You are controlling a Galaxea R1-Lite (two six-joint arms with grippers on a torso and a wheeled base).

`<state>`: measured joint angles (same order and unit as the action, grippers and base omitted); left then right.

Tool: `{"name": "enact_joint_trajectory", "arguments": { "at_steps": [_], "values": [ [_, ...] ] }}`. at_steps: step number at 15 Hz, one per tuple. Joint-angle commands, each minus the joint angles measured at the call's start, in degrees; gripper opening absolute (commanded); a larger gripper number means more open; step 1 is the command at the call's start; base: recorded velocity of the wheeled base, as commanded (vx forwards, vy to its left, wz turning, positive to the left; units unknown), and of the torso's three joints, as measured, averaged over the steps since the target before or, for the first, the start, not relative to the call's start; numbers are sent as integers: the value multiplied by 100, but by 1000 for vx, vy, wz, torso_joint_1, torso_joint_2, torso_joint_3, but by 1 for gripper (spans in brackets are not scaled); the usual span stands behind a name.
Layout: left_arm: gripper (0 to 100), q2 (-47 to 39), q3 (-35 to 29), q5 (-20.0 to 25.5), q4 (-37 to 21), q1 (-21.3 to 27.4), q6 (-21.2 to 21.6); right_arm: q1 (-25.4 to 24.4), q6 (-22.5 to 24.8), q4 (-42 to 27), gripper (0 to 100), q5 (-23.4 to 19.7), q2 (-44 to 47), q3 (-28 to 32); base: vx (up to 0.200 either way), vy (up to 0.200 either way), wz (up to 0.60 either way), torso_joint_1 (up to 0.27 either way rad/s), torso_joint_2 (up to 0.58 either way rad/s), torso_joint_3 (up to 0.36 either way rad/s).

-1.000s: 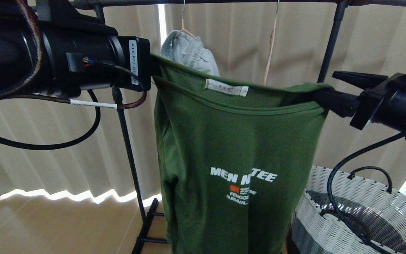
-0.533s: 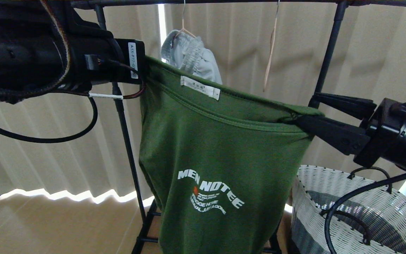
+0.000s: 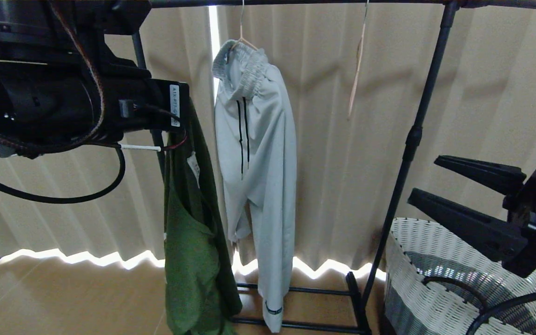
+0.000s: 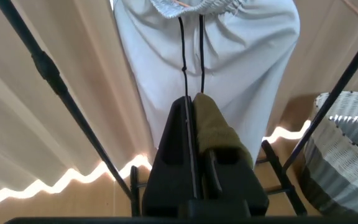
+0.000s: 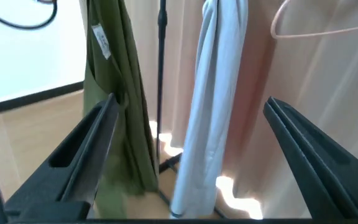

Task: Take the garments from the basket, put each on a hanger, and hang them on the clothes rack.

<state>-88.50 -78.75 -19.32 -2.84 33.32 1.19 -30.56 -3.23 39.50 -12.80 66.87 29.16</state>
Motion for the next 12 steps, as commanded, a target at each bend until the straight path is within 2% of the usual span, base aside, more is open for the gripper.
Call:
{"name": "enact_joint_trajectory", "arguments": {
  "at_steps": [1,2,4,6,7,9,12],
  "values": [
    [0,325,299,-1,-15,-53,30,463,358,-47,100,137,-367,-437,0,0,0,0,0,0],
    [0,518,457,-1,-24,-159,127,1026,692,-56,100,137,-376,-692,0,0,0,0,0,0],
    [0,949,897,7,-24,-299,276,1729,1061,-56,100,146,-358,-1158,0,0,0,0,0,0],
    [0,1248,1195,7,-24,-379,276,2063,1096,-30,100,137,-358,-1369,0,0,0,0,0,0],
    [0,1538,1406,16,-24,-572,276,2388,1096,-21,100,146,-367,-1457,0,0,0,0,0,0],
    [0,1845,1573,60,-24,-853,276,2599,1176,-3,100,129,-350,-1589,0,0,0,0,0,0],
    [0,2065,1776,87,-6,-1205,267,2626,1457,-3,100,146,-191,-1615,0,0,0,0,0,0]
  ]
}}
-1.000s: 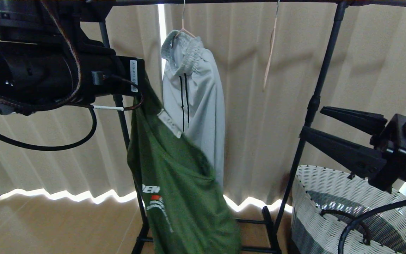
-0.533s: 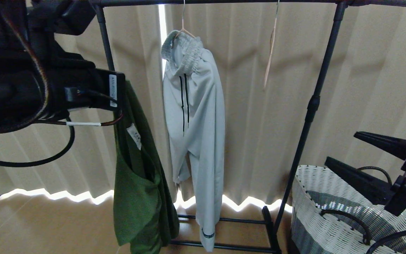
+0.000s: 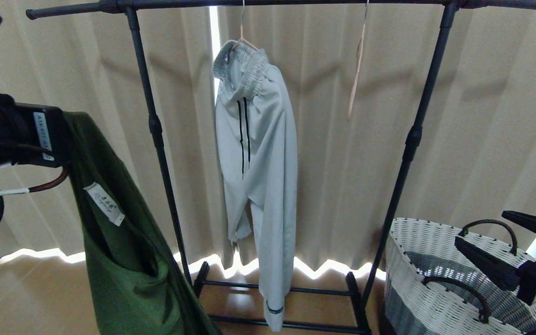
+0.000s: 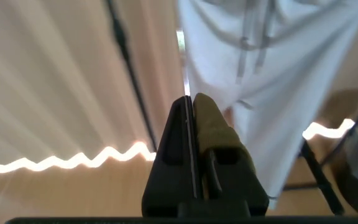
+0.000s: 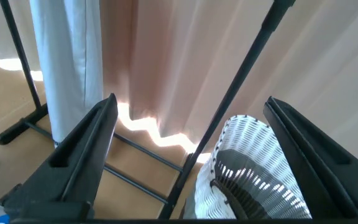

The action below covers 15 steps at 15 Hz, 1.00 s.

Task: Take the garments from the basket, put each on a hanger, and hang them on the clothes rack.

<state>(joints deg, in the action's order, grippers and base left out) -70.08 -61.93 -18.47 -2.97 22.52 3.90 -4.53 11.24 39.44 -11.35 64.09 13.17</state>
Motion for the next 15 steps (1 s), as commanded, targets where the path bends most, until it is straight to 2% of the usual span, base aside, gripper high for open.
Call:
{"name": "enact_joint_trajectory", "arguments": {
  "at_steps": [1,6,8,15],
  "values": [
    [0,311,207,19,7,-204,-21,58,10,3,100,1,87,-33,0,0,0,0,0,0],
    [0,496,462,19,16,-503,-12,155,27,29,100,1,-151,-156,0,0,0,0,0,0],
    [0,504,480,274,7,-643,-12,172,168,38,100,1,-265,-165,0,0,0,0,0,0],
    [0,698,788,555,16,-670,5,410,150,29,100,-8,-204,-69,0,0,0,0,0,0]
  ]
}}
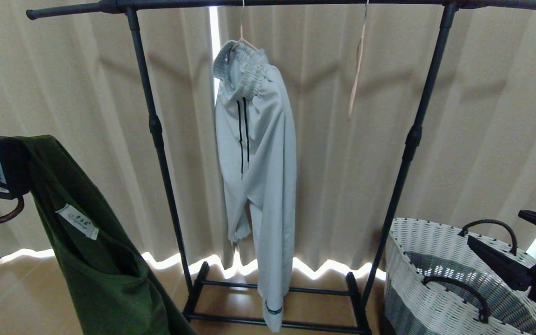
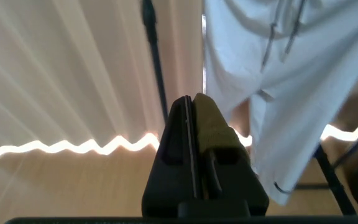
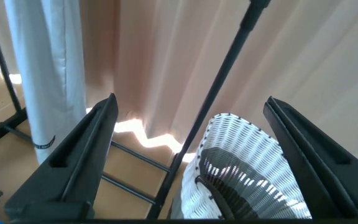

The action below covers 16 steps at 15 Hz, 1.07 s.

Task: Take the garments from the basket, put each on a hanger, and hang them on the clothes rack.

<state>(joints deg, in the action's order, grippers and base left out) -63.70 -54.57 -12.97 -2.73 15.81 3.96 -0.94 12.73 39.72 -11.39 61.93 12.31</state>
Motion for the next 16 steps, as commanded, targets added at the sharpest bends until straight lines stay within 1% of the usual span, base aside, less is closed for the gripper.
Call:
{"name": "enact_joint_trajectory", "arguments": {
  "at_steps": [1,3,6,14,16],
  "values": [
    [0,59,69,5,-8,1,-1,76,2,1,100,-4,12,26,0,0,0,0,0,0],
    [0,59,78,5,1,10,8,76,-7,1,100,-4,12,52,0,0,0,26,-101,-82],
    [0,94,148,14,1,10,17,76,-7,1,100,-4,91,52,0,0,0,71,-235,-256],
    [0,226,332,14,1,1,17,76,-7,1,100,-13,100,43,0,0,0,183,-495,-287],
    [0,235,341,14,1,1,87,76,-7,1,100,-13,100,43,0,0,0,198,-474,-281]
  ]
}}
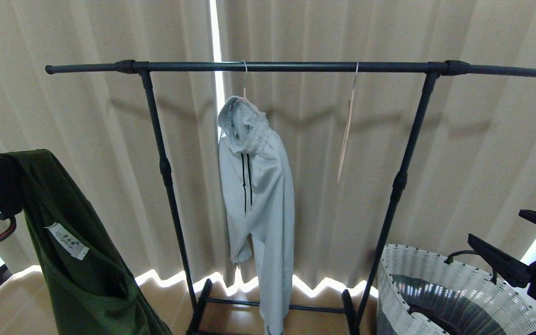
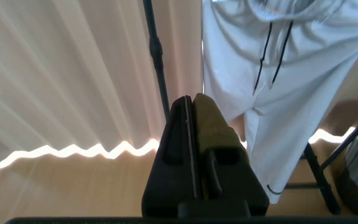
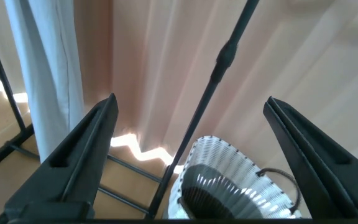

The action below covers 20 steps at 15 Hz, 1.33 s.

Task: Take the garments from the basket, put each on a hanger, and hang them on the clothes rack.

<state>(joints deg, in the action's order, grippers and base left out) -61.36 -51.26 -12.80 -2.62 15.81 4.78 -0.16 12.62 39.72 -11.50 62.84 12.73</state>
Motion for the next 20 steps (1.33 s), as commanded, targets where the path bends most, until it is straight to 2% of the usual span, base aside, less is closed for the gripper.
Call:
{"name": "enact_joint_trajectory", "arguments": {
  "at_steps": [1,10,13,15,17,20],
  "values": [
    [0,1,28,-3,-2,1,6,-2,4,1,100,-2,9,2,0,0,0,203,-476,-290],
    [0,124,354,6,60,10,23,-2,4,1,100,-11,35,2,0,0,0,199,-440,-251],
    [0,282,565,454,60,-8,23,-2,21,10,100,7,105,90,0,0,0,24,-55,-28],
    [0,387,705,498,95,-8,181,7,4,19,100,7,79,134,0,0,0,0,0,0],
    [0,511,863,498,394,-8,471,25,-5,10,100,7,53,116,0,0,0,0,0,0],
    [0,546,1435,489,1255,-25,832,262,4,-25,100,-2,70,107,0,0,0,0,0,0]
  ]
}}
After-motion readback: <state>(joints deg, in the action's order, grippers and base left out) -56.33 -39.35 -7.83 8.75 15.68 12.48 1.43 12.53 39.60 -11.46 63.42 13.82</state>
